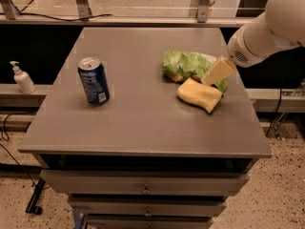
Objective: Move green rice chip bag near sponge
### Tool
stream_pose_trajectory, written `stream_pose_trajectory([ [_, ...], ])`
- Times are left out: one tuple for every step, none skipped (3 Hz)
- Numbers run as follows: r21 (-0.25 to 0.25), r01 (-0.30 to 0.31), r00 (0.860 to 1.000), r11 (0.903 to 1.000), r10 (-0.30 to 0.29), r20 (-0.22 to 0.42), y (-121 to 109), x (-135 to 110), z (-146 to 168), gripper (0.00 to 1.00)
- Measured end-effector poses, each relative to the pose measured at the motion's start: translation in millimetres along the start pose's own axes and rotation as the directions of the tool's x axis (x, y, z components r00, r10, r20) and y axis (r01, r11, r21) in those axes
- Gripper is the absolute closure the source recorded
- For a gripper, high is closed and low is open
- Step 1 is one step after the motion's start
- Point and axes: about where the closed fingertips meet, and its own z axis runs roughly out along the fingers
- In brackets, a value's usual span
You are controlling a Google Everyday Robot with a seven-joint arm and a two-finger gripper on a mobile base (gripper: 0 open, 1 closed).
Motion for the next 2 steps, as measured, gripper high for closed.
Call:
stream_pose_trajectory([
  [0.042, -0.015, 1.0, 0.999, 0.016, -0.007, -14, 6, -24, 0.0],
  [0.063, -0.05, 0.998, 0.9968, 0.048, 0.029, -45, 21, -62, 0.0],
])
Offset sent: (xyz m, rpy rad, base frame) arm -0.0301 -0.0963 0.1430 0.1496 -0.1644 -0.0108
